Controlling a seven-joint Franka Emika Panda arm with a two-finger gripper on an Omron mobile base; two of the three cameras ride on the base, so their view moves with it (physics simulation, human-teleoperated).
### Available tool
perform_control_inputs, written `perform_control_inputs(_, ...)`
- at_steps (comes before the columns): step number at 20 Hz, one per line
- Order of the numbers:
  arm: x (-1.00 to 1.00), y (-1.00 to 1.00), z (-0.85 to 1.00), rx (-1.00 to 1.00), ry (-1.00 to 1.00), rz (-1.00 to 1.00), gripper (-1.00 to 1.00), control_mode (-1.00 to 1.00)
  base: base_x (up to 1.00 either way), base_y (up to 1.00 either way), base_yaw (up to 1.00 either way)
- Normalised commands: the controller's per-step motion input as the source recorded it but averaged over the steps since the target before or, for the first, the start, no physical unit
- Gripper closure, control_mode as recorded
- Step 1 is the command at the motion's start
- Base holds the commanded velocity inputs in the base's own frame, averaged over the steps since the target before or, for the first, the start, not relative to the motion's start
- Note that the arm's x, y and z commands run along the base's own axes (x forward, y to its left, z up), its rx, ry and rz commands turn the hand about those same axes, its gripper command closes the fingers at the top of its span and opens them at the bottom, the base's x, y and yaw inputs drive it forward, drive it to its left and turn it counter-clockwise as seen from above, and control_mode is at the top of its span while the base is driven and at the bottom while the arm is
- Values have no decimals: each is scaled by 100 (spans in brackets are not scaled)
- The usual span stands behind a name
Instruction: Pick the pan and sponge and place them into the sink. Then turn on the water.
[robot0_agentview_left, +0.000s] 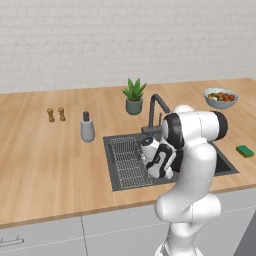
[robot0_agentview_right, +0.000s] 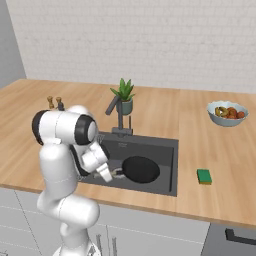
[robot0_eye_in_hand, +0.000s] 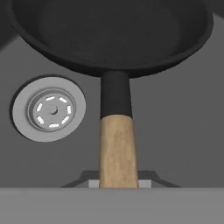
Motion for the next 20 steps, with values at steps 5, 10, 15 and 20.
perform_control_inputs(5, 34, 0, -7, 0, 0, 0, 100, -100, 0, 0, 0)
perform_control_inputs(10, 17, 0, 0, 0, 0, 0, -100, -100, 0, 0, 0)
perform_control_inputs(15, 1, -4, 0, 0, 0, 0, -100, -100, 0, 0, 0)
perform_control_inputs(20, 0, -32, 45, 1, 0, 0, -100, -100, 0, 0, 0)
